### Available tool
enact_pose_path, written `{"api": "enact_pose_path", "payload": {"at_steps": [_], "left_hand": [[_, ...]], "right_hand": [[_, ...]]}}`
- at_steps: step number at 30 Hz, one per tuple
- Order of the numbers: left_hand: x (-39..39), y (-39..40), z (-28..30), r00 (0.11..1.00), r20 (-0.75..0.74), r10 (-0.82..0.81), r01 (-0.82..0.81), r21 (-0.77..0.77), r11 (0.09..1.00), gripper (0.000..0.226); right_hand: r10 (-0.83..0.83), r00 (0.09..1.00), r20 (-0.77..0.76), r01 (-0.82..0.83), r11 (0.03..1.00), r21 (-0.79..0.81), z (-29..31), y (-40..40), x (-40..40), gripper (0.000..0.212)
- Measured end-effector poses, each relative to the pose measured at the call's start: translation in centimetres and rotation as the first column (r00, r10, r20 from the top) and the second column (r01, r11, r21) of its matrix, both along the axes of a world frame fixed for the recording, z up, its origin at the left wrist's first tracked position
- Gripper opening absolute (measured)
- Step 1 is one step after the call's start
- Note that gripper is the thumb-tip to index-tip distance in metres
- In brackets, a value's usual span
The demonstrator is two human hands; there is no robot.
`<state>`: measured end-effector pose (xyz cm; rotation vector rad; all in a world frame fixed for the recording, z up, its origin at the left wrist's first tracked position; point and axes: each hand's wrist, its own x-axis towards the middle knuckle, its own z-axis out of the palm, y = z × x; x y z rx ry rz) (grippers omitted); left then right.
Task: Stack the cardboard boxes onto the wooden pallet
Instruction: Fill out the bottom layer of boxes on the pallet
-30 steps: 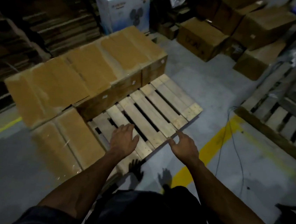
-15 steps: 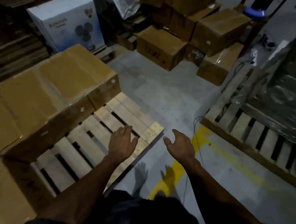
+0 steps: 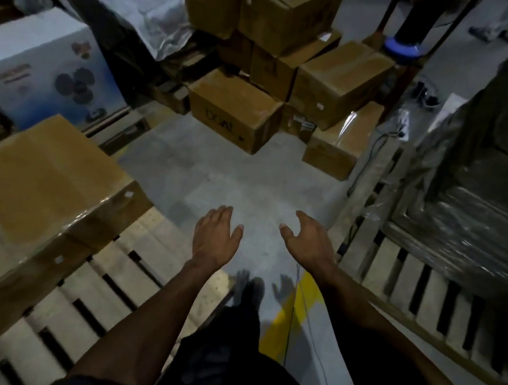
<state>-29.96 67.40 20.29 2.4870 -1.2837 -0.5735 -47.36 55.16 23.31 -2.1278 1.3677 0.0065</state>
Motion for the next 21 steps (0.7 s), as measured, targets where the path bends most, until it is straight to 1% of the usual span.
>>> {"api": "enact_pose_path", "payload": {"at_steps": [2,7,9,11,13,15,17,21], "left_hand": [[1.7,-5.0,0.2,1.0,-0.02,-0.015,0.015,0.007,1.0,0.077],[6.3,-16.8,2.3,0.999,-0.001,-0.047,0.047,0.018,0.999,0.077],[8.0,-20.9,3.2,0.998,0.028,-0.063,0.062,0.011,0.998,0.072],[9.7,-24.5,3.4,0.996,0.058,-0.071,0.07,0.018,0.997,0.063],[11.5,-28.0,3.3,0.996,0.065,-0.065,0.063,0.038,0.997,0.063],[13.2,-31.2,3.0,0.996,0.07,-0.053,0.05,0.04,0.998,0.071],[15.2,-35.2,2.4,0.997,0.075,-0.036,0.033,0.04,0.999,0.074],[19.4,-42.9,2.3,0.995,0.093,0.04,-0.045,0.049,0.998,0.064]], "right_hand": [[-0.015,1.0,-0.004,0.015,1.0,0.007,0.3,-4.6,1.7,0.07],[-0.052,0.999,-0.002,0.052,0.998,-0.018,1.8,-15.2,5.8,0.07],[-0.068,0.998,0.008,0.068,0.997,-0.033,2.5,-19.1,7.4,0.068],[-0.075,0.997,0.012,0.075,0.997,-0.033,2.9,-22.9,9.0,0.068],[-0.082,0.996,0.017,0.083,0.996,-0.019,2.5,-27.1,10.6,0.068],[-0.089,0.995,0.036,0.09,0.996,-0.009,1.7,-31.0,12.3,0.068],[-0.091,0.995,0.036,0.091,0.996,0.003,1.1,-35.8,14.4,0.066],[-0.036,0.999,0.033,0.035,0.999,0.029,0.8,-44.9,18.7,0.068]]}}
